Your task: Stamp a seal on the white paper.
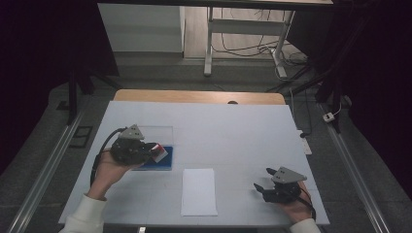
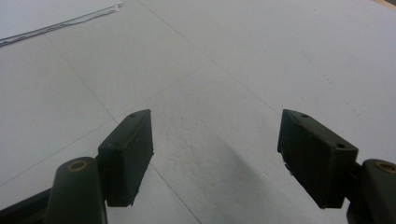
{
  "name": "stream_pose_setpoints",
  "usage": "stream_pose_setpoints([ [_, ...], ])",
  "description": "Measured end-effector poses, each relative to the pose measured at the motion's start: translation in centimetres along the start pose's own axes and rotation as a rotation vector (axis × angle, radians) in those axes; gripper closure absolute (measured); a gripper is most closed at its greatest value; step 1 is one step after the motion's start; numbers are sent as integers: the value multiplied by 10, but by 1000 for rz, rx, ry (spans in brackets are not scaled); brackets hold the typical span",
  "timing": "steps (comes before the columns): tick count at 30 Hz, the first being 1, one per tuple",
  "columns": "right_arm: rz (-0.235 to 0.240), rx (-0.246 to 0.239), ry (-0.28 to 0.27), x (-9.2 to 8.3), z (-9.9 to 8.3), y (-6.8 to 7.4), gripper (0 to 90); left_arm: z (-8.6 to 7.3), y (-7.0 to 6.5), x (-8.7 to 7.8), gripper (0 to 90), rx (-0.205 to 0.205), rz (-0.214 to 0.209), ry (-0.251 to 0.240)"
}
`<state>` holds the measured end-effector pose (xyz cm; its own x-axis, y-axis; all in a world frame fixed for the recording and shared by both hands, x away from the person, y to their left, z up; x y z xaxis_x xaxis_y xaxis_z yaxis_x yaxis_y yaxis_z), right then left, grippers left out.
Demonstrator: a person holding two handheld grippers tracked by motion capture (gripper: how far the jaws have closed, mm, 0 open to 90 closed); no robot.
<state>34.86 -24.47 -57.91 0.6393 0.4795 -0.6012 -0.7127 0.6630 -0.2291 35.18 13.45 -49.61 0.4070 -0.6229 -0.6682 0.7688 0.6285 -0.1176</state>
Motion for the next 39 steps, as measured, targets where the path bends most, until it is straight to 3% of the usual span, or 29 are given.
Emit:
stream_pose_setpoints([
  [19,0,-2,5,1,-1,1,262,9,-22,6,698,47,-46,0],
  [39,0,-2,9,1,-1,1,262,12,-47,22,698,105,-102,32],
])
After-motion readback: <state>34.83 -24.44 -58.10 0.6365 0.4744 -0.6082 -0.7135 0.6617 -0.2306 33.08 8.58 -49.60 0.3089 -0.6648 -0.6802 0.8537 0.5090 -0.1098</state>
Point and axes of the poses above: each handheld gripper's, and its own axes: x roughly forward along the jaws, z roughly out of its top, y roughly to its left, the point moved 10 cm from there along x, roughly forward along the jaws, and after that the axes turned 3 degrees about -z, right-handed, at the moved point
